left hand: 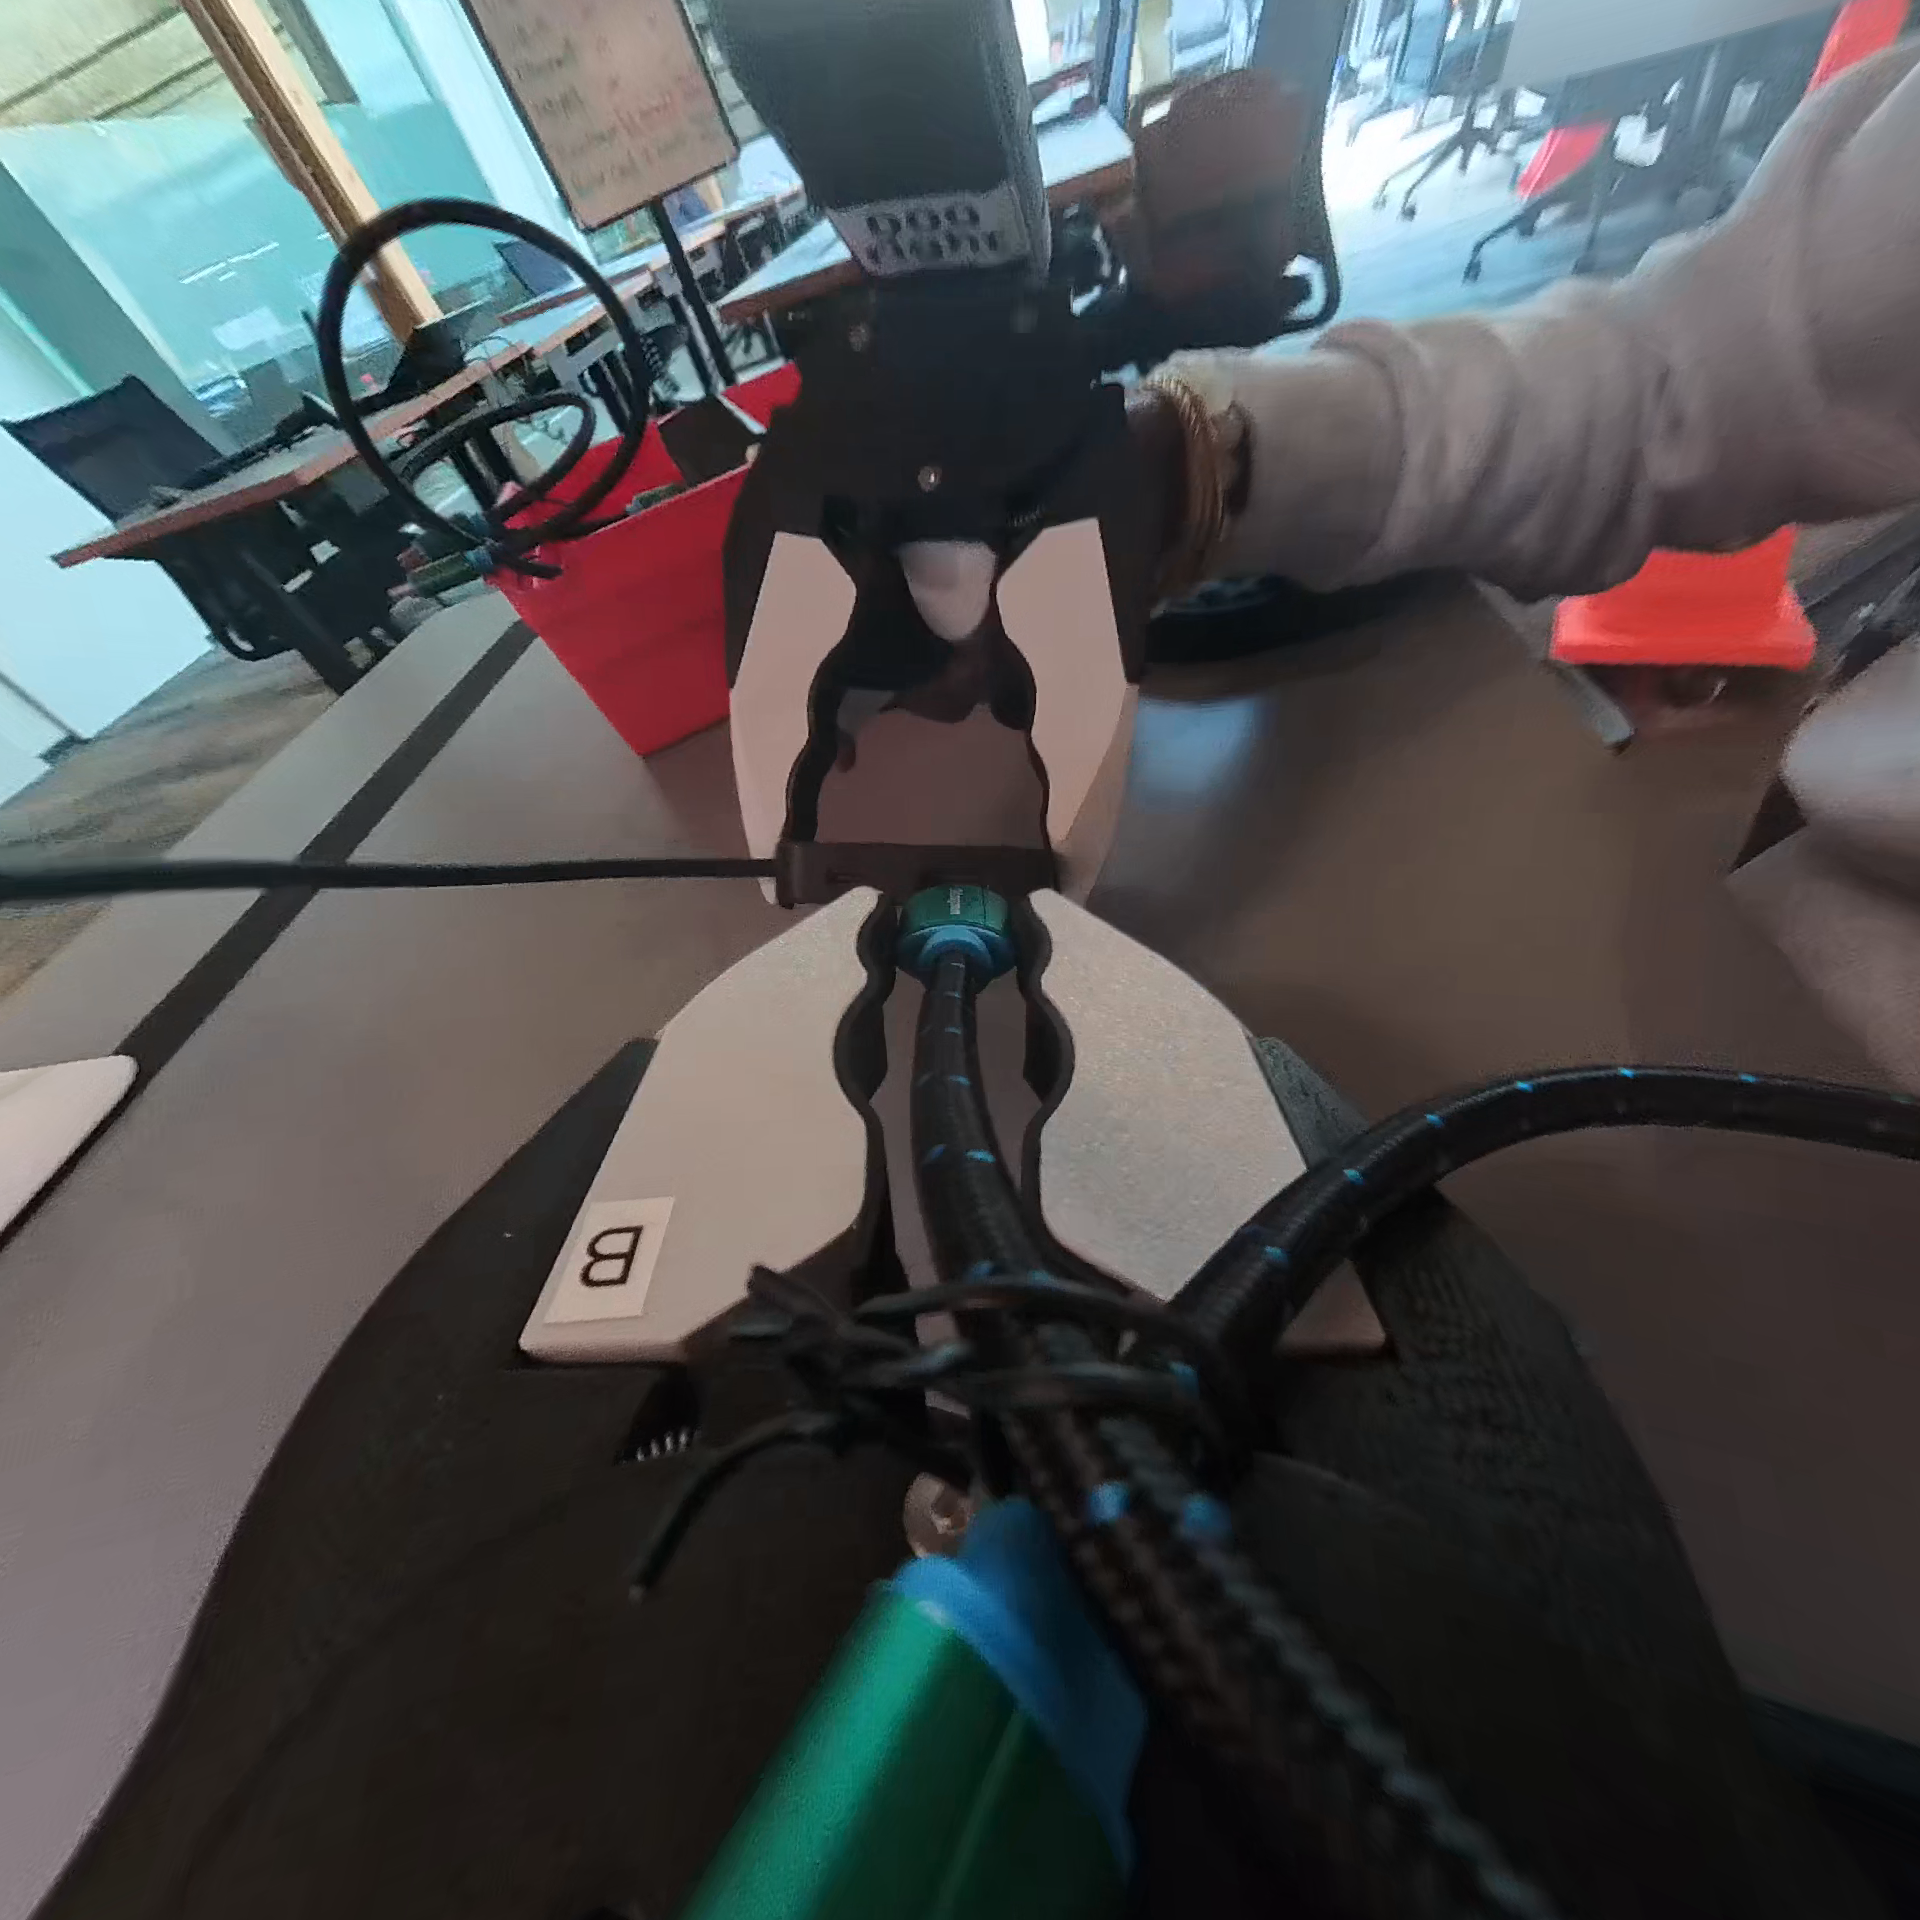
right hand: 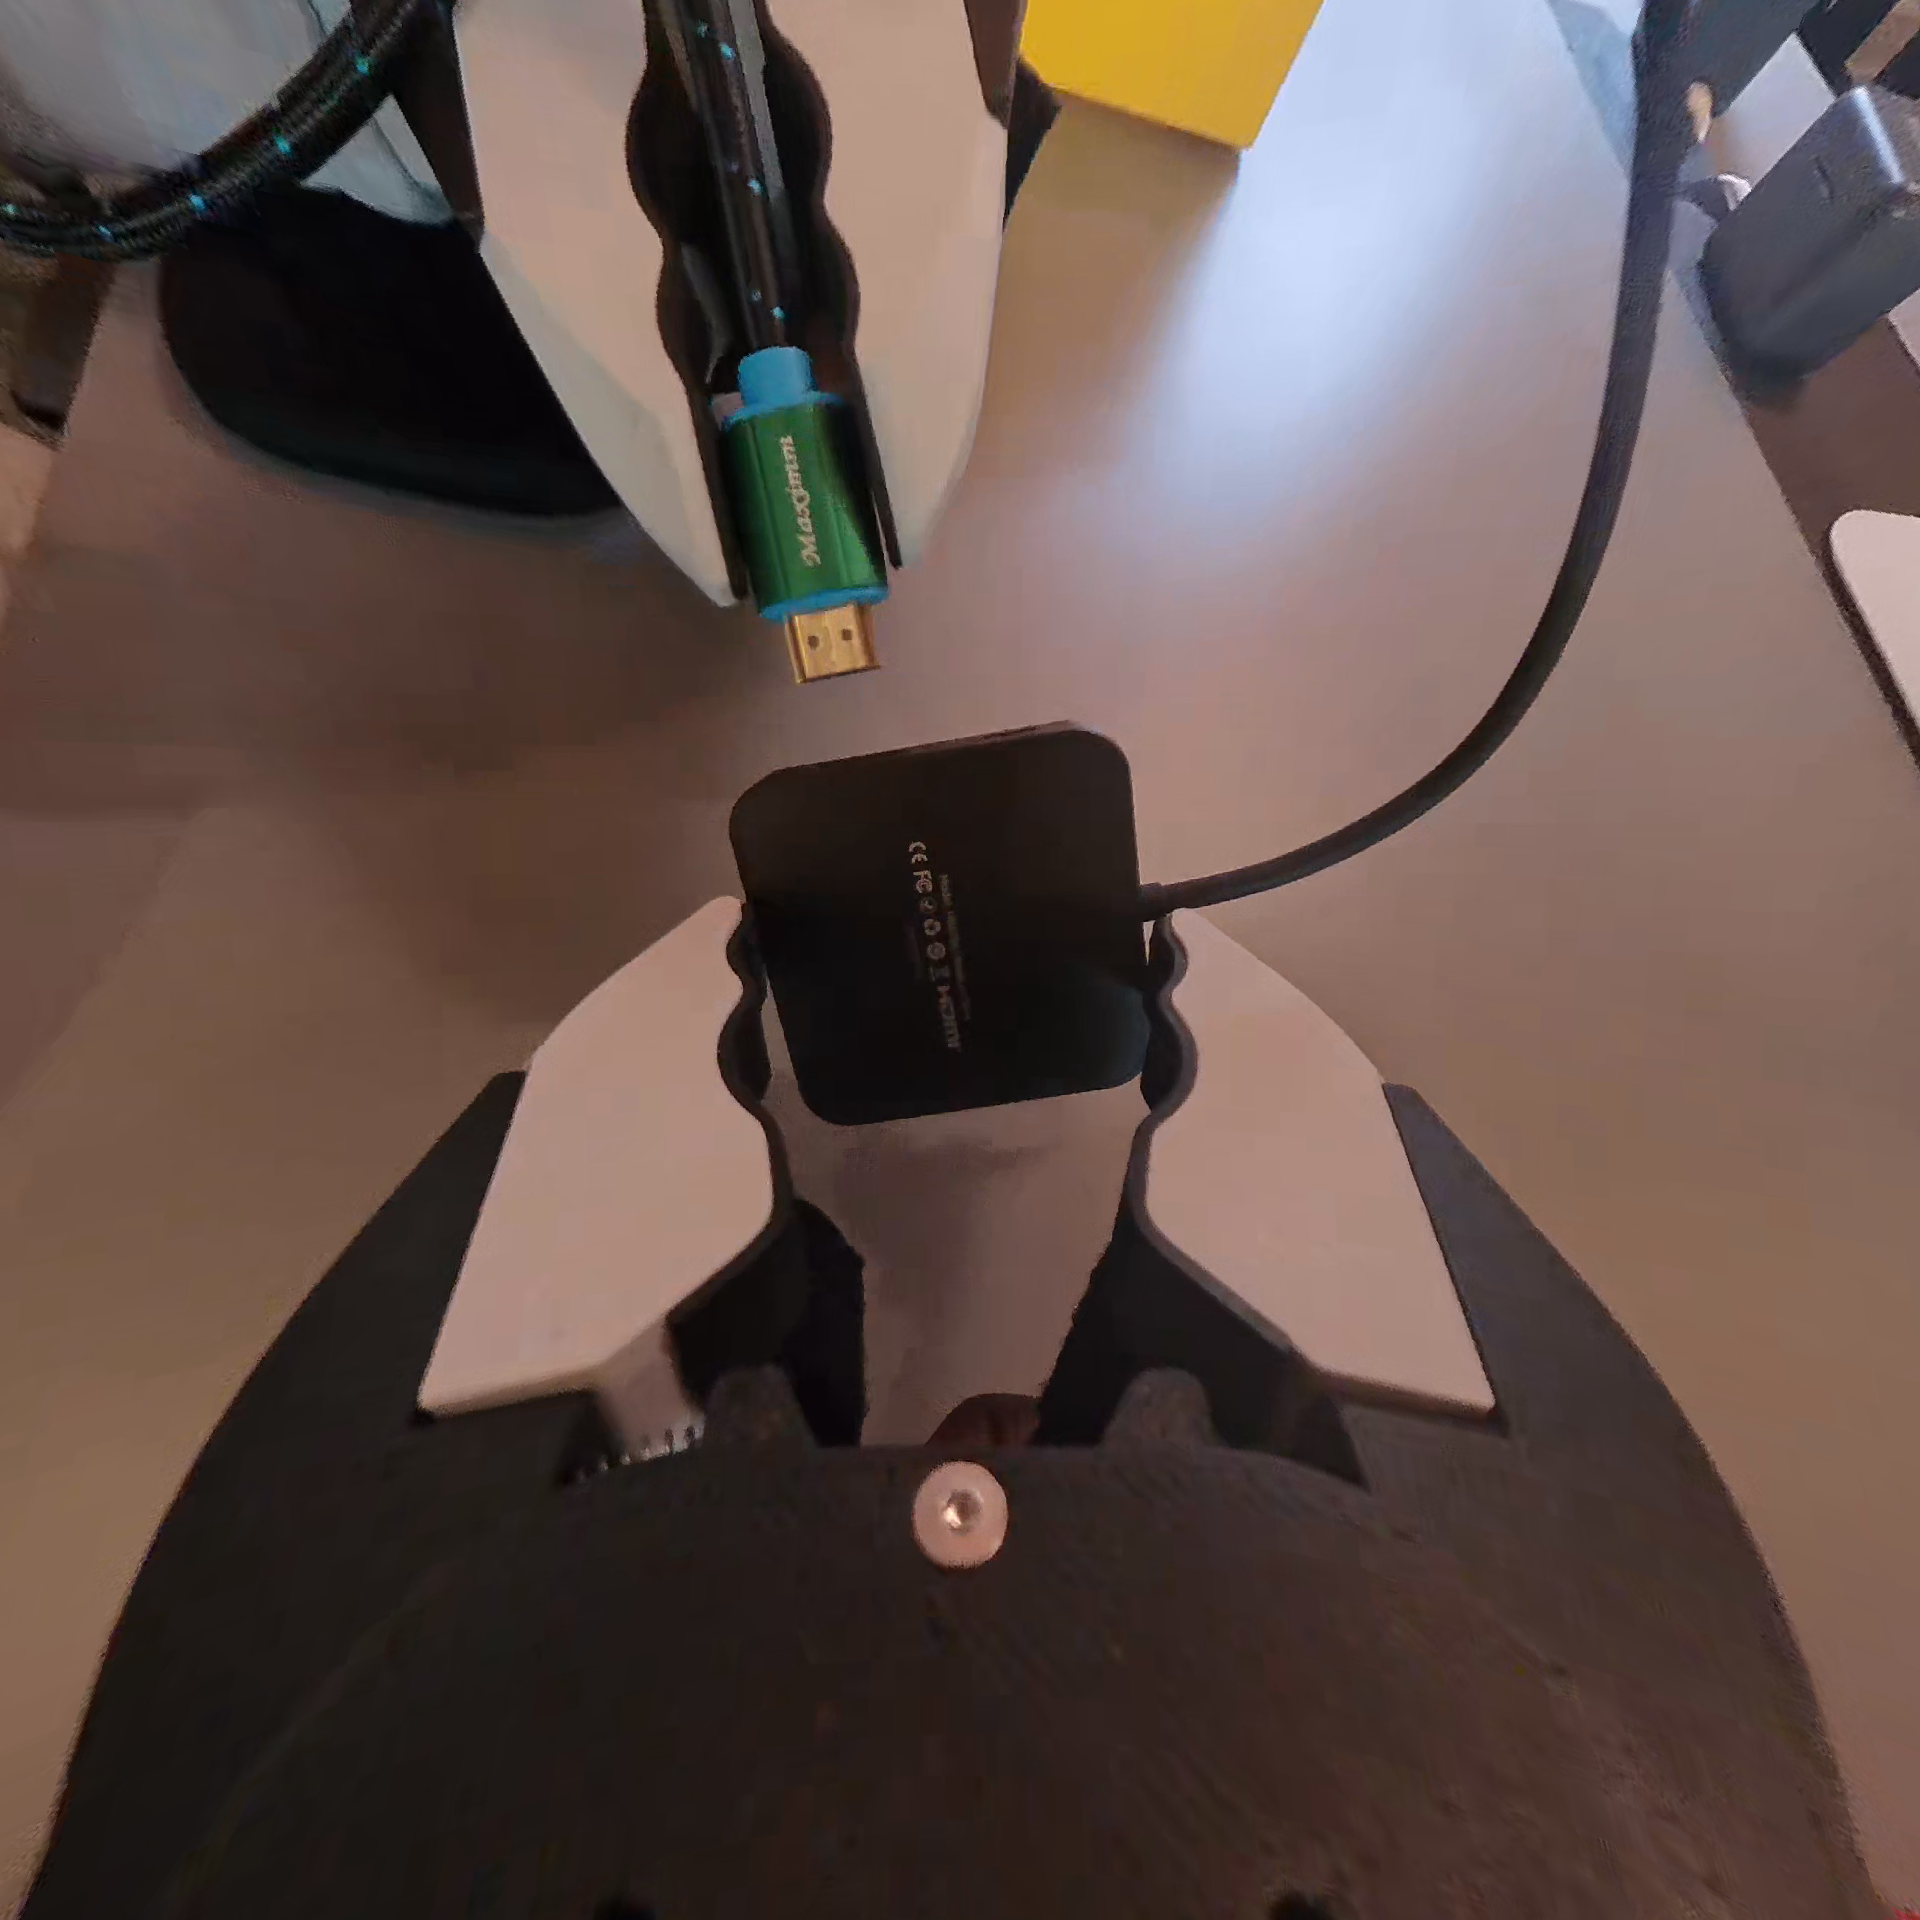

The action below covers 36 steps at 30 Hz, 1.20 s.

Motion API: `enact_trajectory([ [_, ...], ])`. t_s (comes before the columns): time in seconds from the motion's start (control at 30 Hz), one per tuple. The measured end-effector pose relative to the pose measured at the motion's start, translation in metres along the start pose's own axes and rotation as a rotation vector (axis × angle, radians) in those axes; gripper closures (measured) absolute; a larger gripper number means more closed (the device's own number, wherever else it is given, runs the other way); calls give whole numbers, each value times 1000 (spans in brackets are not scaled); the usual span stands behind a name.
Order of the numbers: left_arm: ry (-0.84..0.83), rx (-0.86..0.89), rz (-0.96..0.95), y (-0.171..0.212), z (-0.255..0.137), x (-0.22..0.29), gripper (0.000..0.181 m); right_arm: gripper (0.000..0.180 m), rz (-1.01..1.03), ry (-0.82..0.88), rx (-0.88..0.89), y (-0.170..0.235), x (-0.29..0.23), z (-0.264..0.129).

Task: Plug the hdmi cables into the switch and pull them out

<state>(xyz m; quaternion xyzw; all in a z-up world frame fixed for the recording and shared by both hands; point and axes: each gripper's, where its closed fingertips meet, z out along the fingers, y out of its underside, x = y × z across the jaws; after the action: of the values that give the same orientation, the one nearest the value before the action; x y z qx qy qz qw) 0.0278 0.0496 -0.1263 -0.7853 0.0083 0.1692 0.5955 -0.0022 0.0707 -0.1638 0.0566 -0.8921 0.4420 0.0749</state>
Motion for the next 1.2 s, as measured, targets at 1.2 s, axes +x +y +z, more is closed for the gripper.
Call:
enact_trajectory([
  [1.2, -29, 6, 13, -7, -1, 1, 159, 109, 4, 5, 167, -23, -7, 2],
])
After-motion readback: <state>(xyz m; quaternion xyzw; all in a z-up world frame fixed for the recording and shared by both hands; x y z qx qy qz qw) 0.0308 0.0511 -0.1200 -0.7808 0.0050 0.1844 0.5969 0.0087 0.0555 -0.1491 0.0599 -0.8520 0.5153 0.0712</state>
